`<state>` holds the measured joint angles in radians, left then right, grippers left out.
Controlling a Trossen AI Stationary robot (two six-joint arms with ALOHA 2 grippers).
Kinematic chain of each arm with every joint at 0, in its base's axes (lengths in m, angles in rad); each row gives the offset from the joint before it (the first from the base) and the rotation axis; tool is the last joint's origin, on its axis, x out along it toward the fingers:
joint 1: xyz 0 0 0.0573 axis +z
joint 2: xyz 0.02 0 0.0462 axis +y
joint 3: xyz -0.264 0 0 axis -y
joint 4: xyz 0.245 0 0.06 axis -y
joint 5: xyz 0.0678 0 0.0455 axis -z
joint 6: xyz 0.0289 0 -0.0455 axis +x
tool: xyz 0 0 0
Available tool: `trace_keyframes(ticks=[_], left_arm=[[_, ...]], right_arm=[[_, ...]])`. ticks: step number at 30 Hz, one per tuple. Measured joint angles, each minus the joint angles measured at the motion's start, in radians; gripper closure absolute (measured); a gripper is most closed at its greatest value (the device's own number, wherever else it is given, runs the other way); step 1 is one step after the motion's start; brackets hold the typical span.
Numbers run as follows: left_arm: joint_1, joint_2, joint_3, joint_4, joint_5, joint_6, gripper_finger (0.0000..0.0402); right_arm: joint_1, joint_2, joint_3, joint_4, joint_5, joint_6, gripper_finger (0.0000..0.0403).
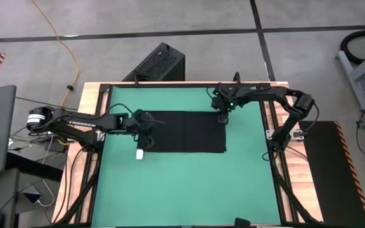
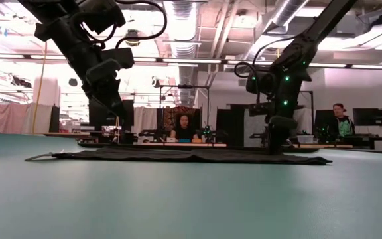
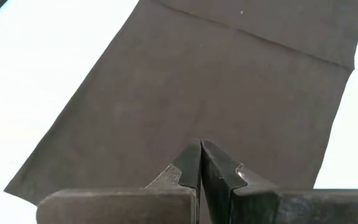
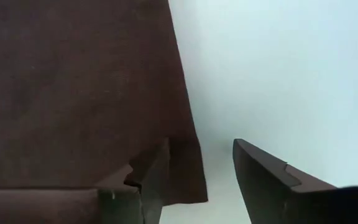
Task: Roll towel into tight, uniform cylinder
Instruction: Roll the towel
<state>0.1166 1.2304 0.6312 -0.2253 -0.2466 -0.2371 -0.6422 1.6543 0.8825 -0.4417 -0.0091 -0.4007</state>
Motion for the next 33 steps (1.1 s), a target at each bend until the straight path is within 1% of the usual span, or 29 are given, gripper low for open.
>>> trace_keyframes(ticks=[2,4,10,12,14,16,19,21,23,25,30,33], left_arm=[[-0.001,0.0,0.0,0.0,0.005,0.0,0.0401],[-0.004,0.0,0.0,0.0,0.007,-0.001,0.0401],[-0.016,0.0,0.0,-0.001,0.008,0.0,0.0401],[-0.022,0.0,0.0,-0.001,0.008,0.0,0.0401],[-0.029,0.0,0.0,-0.001,0.008,0.0,0.0401],[-0.039,0.0,0.0,0.0,0.008,-0.003,0.0401],[-0.058,0.0,0.0,0.02,0.014,-0.021,0.0401],[-0.075,0.0,0.0,0.034,0.032,-0.023,0.0401],[-0.096,0.0,-0.004,0.057,0.038,-0.024,0.0401],[-0.115,0.0,-0.028,0.127,0.035,-0.03,0.0401],[-0.146,0.0,-0.116,0.247,-0.034,-0.068,0.0401],[-0.156,0.001,-0.147,0.251,-0.074,-0.109,0.0402]], right_arm=[[0.005,-0.009,-0.001,-0.023,0.001,0.007,0.0217],[0.016,-0.025,-0.002,-0.054,0.009,0.028,0.0244],[0.056,-0.105,-0.004,-0.177,0.011,0.143,0.0362],[0.079,-0.131,-0.004,-0.237,-0.019,0.201,0.0389],[0.111,-0.156,-0.004,-0.28,-0.072,0.254,0.0392],[0.151,-0.172,-0.004,-0.31,-0.106,0.322,0.038],[0.227,-0.182,-0.004,-0.324,-0.112,0.459,0.0364],[0.284,-0.18,-0.004,-0.324,-0.112,0.528,0.0363],[0.339,-0.168,-0.004,-0.322,-0.099,0.574,0.0367],[0.384,-0.159,-0.004,-0.315,-0.074,0.621,0.0377],[0.457,-0.167,-0.004,-0.278,-0.02,0.689,0.0393],[0.475,-0.171,-0.004,-0.26,-0.008,0.688,0.0391]])
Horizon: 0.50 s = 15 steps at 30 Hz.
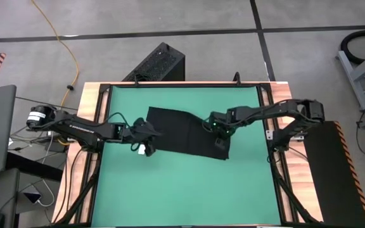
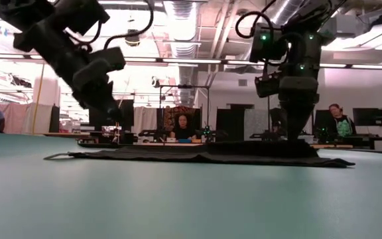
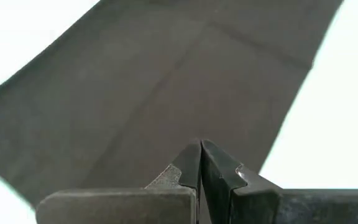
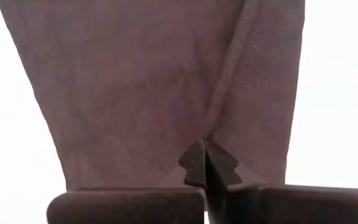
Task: Roll towel into tight, uniform cylinder
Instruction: Roll the towel
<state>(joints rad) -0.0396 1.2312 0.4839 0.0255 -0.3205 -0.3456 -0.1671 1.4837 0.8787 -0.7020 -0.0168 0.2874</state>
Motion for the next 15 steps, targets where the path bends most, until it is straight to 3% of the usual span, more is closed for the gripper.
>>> trace_keyframes(ticks=[4,9,15], left_arm=[[-0.015,0.038,-0.017,-0.033,-0.028,-0.032,0.0401],[-0.012,0.146,-0.012,-0.034,0.015,-0.041,0.0401],[0.025,0.224,0.054,-0.207,-0.025,-0.043,0.0401]], right_arm=[[0.002,0.0,0.0,0.0,0.029,-0.004,0.0386],[-0.004,0.001,0.0,0.0,0.055,-0.008,0.0387],[-0.011,0.001,0.0,-0.004,0.053,-0.007,0.0387]])
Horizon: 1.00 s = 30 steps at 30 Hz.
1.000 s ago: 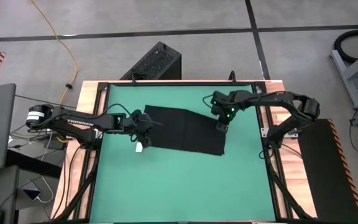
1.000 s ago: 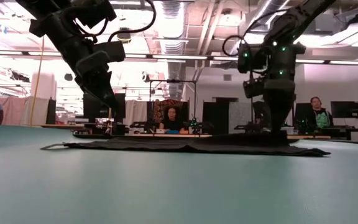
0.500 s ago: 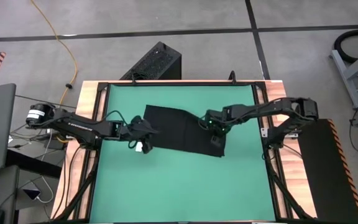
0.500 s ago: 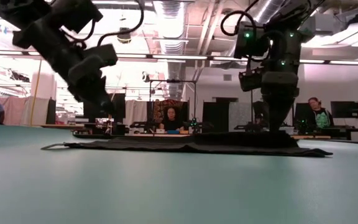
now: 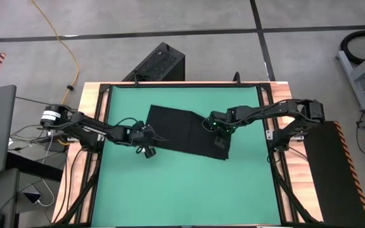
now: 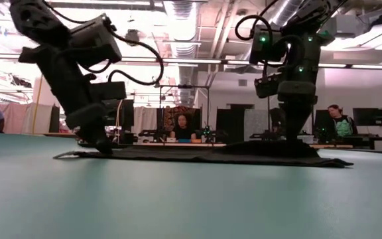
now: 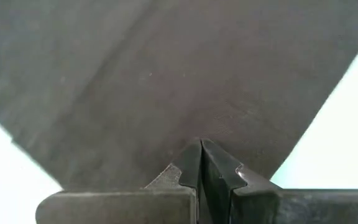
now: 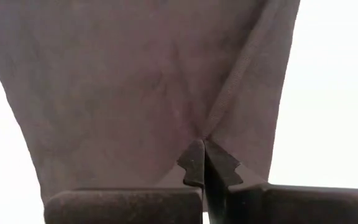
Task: Roll towel into tight, uniform cylinder
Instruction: Roll the towel
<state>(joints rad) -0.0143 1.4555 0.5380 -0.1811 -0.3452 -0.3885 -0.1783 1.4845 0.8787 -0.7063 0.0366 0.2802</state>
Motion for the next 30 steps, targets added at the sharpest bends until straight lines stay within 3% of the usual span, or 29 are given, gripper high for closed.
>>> trace_keyframes(ticks=[6,13,16,18,22,24,27,30], left_arm=[[0.08,0.002,0.045,-0.101,-0.09,0.09,0.0401],[0.188,-0.008,0.117,-0.219,-0.342,0.257,0.0401],[0.208,-0.041,0.169,-0.22,-0.366,0.303,0.0401],[0.209,-0.067,0.188,-0.142,-0.284,0.323,0.0401],[0.18,-0.08,0.171,0.22,0.121,0.373,0.0401],[0.144,-0.048,0.16,0.375,0.172,0.396,0.0401],[0.095,0.033,0.16,0.539,0.169,0.436,0.0401],[0.051,0.146,0.202,0.635,0.199,0.46,0.0401]], right_arm=[[0.003,0.0,0.0,0.004,-0.001,0.0,0.0386],[0.008,0.0,0.0,0.006,-0.003,0.0,0.0386],[0.005,0.0,0.0,0.006,-0.003,-0.023,0.0386],[0.001,0.0,0.0,0.006,0.02,-0.056,0.0386],[-0.013,0.0,0.0,0.007,0.079,-0.079,0.0386],[-0.023,0.0,0.0,0.007,0.081,-0.079,0.0386],[-0.033,0.0,0.0,0.009,0.081,-0.079,0.0386],[-0.034,0.0,0.0,0.012,0.08,-0.079,0.0386]])
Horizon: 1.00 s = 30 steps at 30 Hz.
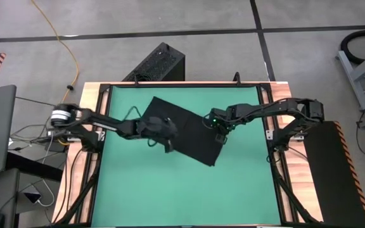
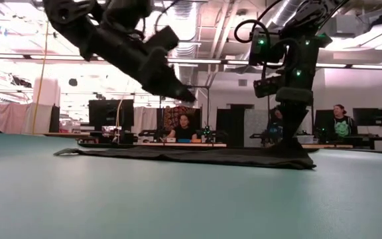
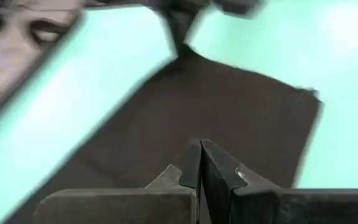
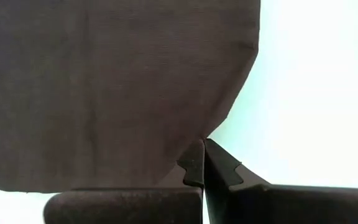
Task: Roll towel into tight, uniform cylinder
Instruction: Roll the towel
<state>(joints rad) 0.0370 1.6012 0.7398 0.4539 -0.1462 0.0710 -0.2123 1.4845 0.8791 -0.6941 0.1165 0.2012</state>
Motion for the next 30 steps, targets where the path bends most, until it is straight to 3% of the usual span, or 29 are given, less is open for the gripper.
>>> trace_keyframes(ticks=[7,15,18,24,30], left_arm=[[-0.059,0.259,0.187,-0.007,0.007,0.023,0.0401],[-0.103,0.455,0.423,-0.177,0.013,0.027,0.0401],[-0.105,0.524,0.487,-0.232,0.063,0.031,0.0401],[-0.109,0.574,0.521,-0.287,0.122,-0.025,0.0401],[-0.154,0.535,0.525,-0.562,0.101,-0.053,0.0401]], right_arm=[[0.001,0.0,0.0,0.016,-0.001,0.0,0.0386],[0.003,0.0,0.0,0.049,-0.016,0.001,0.0386],[0.003,0.0,0.0,0.047,-0.016,0.002,0.0386],[0.003,0.0,0.0,0.046,-0.016,0.062,0.0386],[0.045,0.0,0.0,0.041,-0.015,0.09,0.0386]])
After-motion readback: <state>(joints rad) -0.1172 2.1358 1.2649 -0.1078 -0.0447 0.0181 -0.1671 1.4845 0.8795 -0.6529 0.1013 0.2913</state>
